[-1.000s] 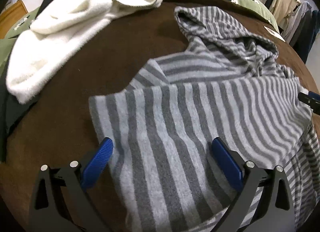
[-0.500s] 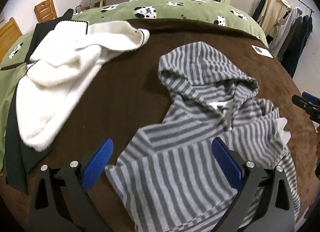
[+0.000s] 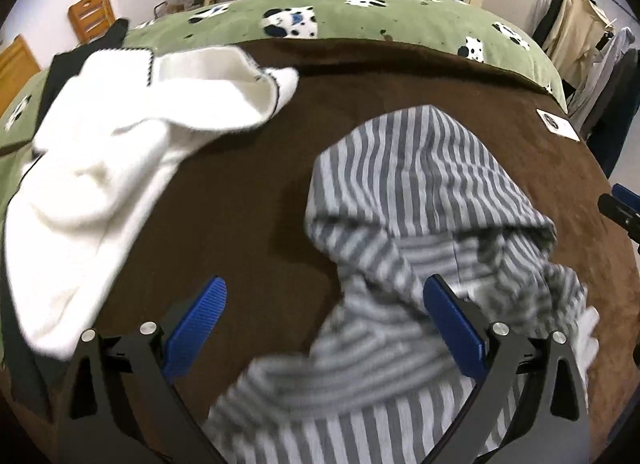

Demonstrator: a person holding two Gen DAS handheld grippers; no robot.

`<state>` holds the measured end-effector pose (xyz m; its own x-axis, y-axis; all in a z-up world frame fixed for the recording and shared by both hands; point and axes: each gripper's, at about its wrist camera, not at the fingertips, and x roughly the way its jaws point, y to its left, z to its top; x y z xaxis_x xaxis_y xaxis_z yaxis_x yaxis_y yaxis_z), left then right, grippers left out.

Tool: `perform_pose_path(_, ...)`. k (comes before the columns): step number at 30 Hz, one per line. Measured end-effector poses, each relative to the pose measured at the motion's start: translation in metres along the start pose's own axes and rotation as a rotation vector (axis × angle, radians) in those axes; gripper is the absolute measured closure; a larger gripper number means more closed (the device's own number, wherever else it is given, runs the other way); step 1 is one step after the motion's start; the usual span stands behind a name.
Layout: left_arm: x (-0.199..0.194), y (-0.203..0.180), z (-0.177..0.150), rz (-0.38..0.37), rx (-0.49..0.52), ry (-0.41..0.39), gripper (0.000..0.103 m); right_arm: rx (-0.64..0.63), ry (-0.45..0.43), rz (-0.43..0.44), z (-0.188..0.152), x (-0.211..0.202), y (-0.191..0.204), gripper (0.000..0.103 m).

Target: Fold large clothes

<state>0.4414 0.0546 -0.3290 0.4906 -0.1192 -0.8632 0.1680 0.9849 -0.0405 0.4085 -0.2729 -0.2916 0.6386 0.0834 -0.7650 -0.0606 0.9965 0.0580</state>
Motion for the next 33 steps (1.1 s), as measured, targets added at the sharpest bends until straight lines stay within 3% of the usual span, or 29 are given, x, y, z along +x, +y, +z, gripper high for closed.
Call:
perform_pose_path(4,0.034,0.005,0.023,-0.043,-0.036,0.015,0.006,-0.036,0.015,0.036,0.012,0.039,-0.004,0.007)
perform_pose_path(9,0.067,-0.003,0.048,-0.063,0.031,0.009,0.006,-0.059,0.065,0.067,0.019,0.092,-0.01,0.011)
perform_pose_path(12,0.093,-0.003,0.058,-0.094,0.037,0.046,0.007,-0.069,0.085,0.068,0.018,0.117,-0.013,0.015)
perform_pose_path(17,0.135,-0.003,0.066,-0.111,0.056,0.155,0.019,-0.074,0.134,0.094,0.014,0.147,-0.023,0.017)
perform_pose_path(19,0.15,0.0,0.067,-0.134,0.057,0.201,0.021,-0.055,0.166,0.137,0.011,0.16,-0.027,0.025)
perform_pose_path(23,0.154,-0.001,0.07,-0.164,0.103,0.199,0.02,-0.027,0.183,0.201,0.009,0.167,-0.033,0.037)
perform_pose_path(25,0.151,-0.003,0.071,-0.179,0.133,0.202,0.032,-0.008,0.189,0.245,0.01,0.167,-0.036,0.062)
perform_pose_path(27,0.149,-0.005,0.072,-0.202,0.152,0.2,0.045,-0.002,0.205,0.297,0.01,0.167,-0.037,0.078)
perform_pose_path(28,0.147,-0.007,0.072,-0.221,0.161,0.202,0.056,-0.011,0.209,0.304,0.011,0.167,-0.034,0.081)
perform_pose_path(30,0.145,-0.014,0.073,-0.238,0.178,0.199,0.064,-0.04,0.211,0.308,0.011,0.166,-0.028,0.089)
perform_pose_path(33,0.141,-0.019,0.072,-0.254,0.188,0.179,0.076,-0.049,0.209,0.299,0.012,0.164,-0.024,0.091)
